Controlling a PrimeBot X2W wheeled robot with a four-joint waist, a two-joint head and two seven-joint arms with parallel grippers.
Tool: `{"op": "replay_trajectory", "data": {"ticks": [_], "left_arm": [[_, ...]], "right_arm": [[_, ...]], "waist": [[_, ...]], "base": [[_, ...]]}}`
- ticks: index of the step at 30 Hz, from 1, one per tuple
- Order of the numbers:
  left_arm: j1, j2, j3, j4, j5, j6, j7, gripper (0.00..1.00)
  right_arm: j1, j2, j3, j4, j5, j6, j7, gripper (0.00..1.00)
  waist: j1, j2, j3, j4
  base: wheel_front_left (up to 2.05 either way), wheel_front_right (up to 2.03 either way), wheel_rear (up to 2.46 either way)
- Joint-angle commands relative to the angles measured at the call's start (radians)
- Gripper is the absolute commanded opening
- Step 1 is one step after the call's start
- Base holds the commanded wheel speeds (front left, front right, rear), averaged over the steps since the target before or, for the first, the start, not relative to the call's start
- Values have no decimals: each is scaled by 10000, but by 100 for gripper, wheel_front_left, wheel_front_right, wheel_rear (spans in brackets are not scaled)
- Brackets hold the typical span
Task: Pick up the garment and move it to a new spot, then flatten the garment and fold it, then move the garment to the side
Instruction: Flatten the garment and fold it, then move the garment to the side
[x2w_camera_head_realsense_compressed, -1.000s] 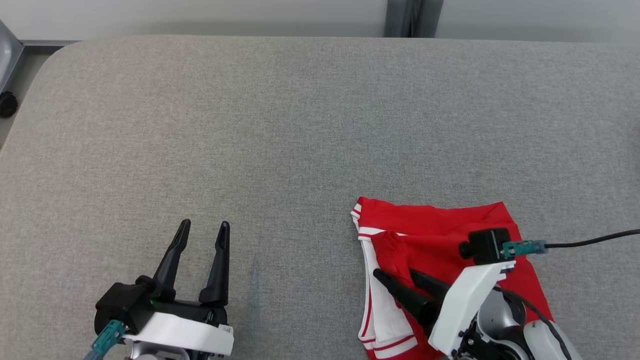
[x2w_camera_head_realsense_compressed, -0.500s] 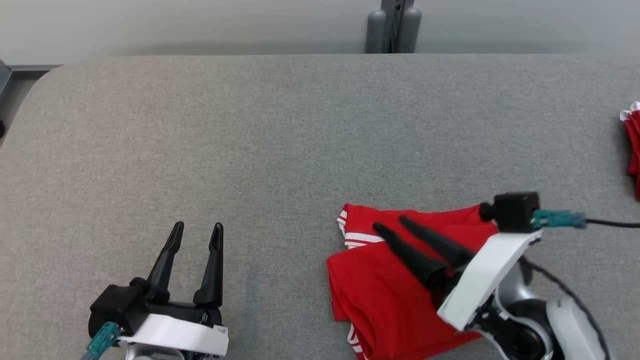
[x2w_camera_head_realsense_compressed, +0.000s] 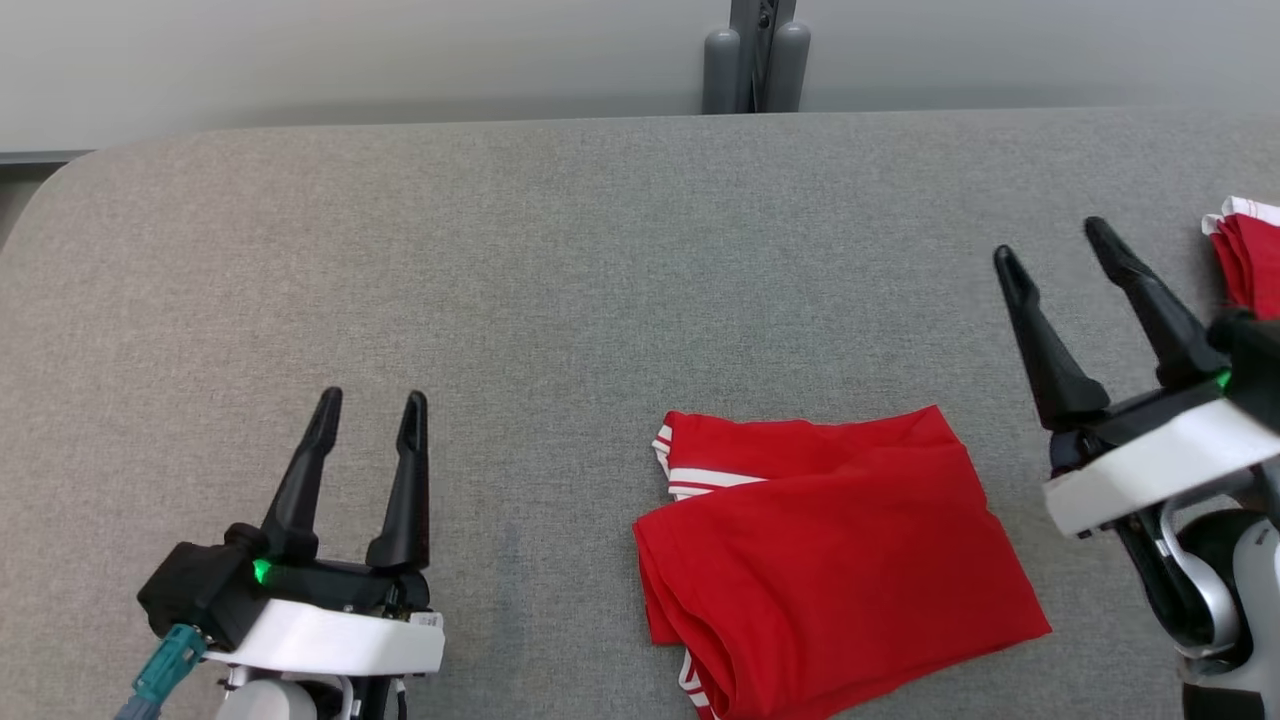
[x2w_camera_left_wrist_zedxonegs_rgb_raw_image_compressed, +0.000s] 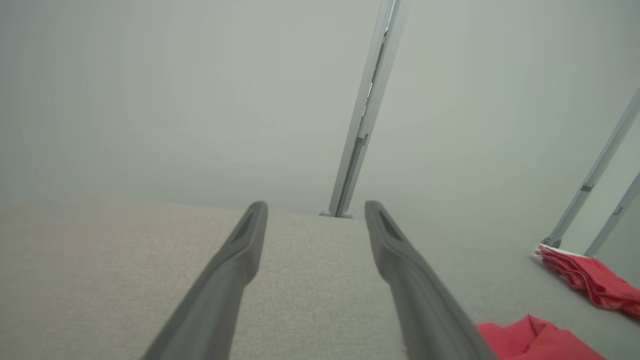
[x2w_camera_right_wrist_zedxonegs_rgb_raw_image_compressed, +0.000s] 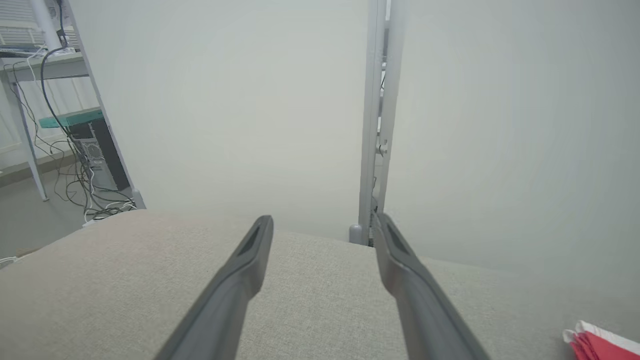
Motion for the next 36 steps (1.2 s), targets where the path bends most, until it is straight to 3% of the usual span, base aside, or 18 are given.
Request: {"op": "replay_trajectory", "data": {"ticks": [1, 7, 13, 19, 29, 32, 36], "left_arm": [[-215, 43, 71, -122, 76, 68, -40, 100], [-184, 40, 101, -570, 110, 196, -40, 100], [69, 42, 201, -732, 258, 323, -40, 100], [392, 39, 323, -750, 787, 477, -40, 100], [612, 42, 100, -451, 703, 397, -40, 100], [563, 42, 12, -359, 625, 355, -40, 100], [552, 40, -100, -241, 577, 281, -40, 100]], "right_arm": [[134, -151, -18, 129, -195, 3, -410, 100], [893, -620, -471, 908, -1332, 3, -2517, 100], [2019, 117, -1073, 1970, -1724, 3, -3952, 100], [2458, 483, -956, 2536, -2051, 2, -4240, 100], [2560, 701, -999, 2320, -2169, 2, -4267, 100], [2552, 686, -809, 2465, -1703, 2, -4259, 100], [2397, 142, 40, 3295, -510, 2, -3934, 100]], "waist": [[0, 0, -8, -28], [0, 0, -52, -153], [0, 0, -128, -333], [0, 0, -179, -425], [0, 0, -155, -399], [0, 0, -135, -366], [0, 0, -104, -324]], "base": [[0, 0, 0], [0, 0, 0], [0, 0, 0], [0, 0, 0], [0, 0, 0], [0, 0, 0], [0, 0, 0]]}}
